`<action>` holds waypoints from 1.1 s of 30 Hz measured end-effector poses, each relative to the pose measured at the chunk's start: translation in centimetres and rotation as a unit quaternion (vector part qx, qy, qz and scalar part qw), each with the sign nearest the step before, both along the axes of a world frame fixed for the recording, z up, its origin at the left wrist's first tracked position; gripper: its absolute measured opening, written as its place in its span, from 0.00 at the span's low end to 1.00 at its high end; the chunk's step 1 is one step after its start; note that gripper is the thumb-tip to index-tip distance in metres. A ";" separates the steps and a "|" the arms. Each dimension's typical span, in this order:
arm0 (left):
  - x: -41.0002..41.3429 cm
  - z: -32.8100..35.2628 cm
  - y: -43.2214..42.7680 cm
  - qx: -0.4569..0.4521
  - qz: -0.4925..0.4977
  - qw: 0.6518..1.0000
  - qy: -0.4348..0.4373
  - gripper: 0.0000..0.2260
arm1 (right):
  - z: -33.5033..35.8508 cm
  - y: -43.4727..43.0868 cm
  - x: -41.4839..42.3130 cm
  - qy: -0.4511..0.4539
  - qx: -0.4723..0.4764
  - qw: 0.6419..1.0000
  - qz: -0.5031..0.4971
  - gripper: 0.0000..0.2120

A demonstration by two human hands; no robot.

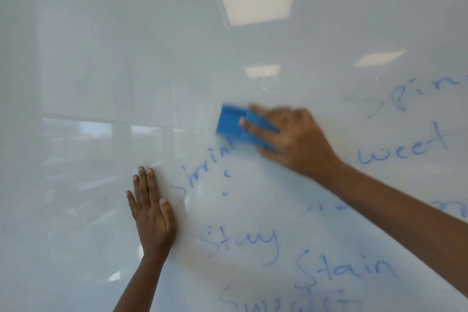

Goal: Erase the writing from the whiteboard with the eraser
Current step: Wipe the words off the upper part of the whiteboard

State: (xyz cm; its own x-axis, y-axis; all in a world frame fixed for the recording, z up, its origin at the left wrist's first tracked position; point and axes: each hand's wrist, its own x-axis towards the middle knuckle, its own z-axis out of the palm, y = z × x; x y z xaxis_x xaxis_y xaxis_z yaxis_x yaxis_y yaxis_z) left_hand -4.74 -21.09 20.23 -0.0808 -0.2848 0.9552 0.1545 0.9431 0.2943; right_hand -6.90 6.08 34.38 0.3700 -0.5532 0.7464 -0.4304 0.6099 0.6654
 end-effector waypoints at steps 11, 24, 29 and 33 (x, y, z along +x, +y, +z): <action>0.0 -0.5 -0.1 0.050 0.001 0.999 0.009 0.26 | -12.3 -3.2 -0.1 -0.017 0.212 0.977 -0.004 0.14; 0.2 -0.4 -0.1 0.057 -0.022 0.998 0.026 0.25 | -1.3 -6.0 0.7 -0.043 -0.087 0.995 -0.004 0.17; 0.2 -0.5 -0.1 0.064 -0.028 0.997 0.028 0.25 | -11.0 -5.2 -0.1 -0.001 0.253 0.967 -0.011 0.16; 0.4 -0.5 -0.3 0.071 -0.042 0.996 0.029 0.25 | -9.0 -4.9 -0.8 0.029 0.290 0.957 0.008 0.17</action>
State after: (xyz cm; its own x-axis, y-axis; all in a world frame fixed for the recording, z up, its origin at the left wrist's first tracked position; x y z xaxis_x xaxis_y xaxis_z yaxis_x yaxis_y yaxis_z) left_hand -4.36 -21.35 19.71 -0.0557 -0.4123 0.9093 0.2520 0.8755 0.4124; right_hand -7.69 1.21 25.41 0.4131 -0.8618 0.2943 -0.3890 0.1253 0.9127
